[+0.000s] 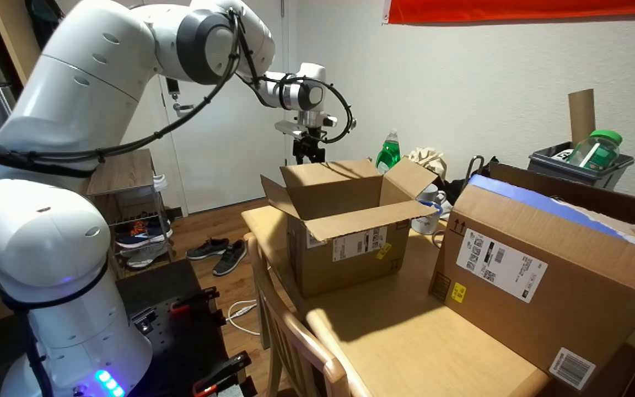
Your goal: Take the container out of the box
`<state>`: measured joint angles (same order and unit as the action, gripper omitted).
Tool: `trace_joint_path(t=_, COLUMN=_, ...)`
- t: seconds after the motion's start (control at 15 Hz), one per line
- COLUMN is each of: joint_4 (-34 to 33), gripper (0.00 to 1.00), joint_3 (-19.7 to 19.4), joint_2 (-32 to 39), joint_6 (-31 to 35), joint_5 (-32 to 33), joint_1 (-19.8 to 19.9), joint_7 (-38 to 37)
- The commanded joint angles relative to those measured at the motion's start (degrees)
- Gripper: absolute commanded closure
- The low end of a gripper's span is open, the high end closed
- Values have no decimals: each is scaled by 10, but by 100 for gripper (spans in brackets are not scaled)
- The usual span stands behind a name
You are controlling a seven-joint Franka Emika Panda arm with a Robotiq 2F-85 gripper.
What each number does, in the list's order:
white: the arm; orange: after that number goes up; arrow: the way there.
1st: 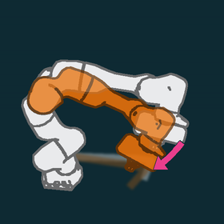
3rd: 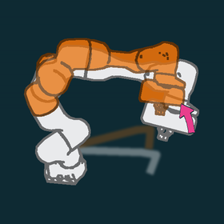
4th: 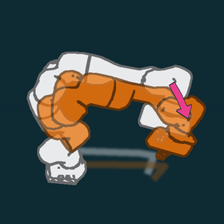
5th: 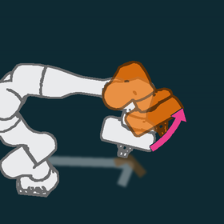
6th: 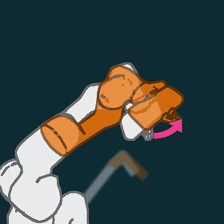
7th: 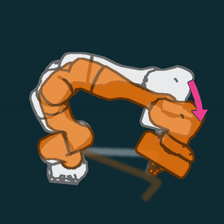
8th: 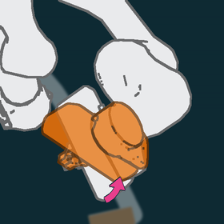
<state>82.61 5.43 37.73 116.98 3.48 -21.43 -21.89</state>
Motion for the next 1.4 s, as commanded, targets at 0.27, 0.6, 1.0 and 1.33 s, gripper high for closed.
trace_joint_path(t=0.27, joint_4=37, gripper=0, joint_3=-3, joint_2=-18, joint_6=21, joint_5=6, joint_1=1, joint_7=-1)
trace_joint_path(t=0.6, joint_4=12, gripper=0, joint_3=0, joint_2=1, joint_6=2, joint_5=4, joint_1=0, joint_7=0)
trace_joint_path(t=1.0, joint_4=26, gripper=0, joint_3=-1, joint_2=-22, joint_6=2, joint_5=3, joint_1=-1, joint_7=-7)
trace_joint_path(t=1.33, joint_4=100, gripper=0, joint_3=1, joint_2=-127, joint_6=33, joint_5=2, joint_1=2, joint_7=-23)
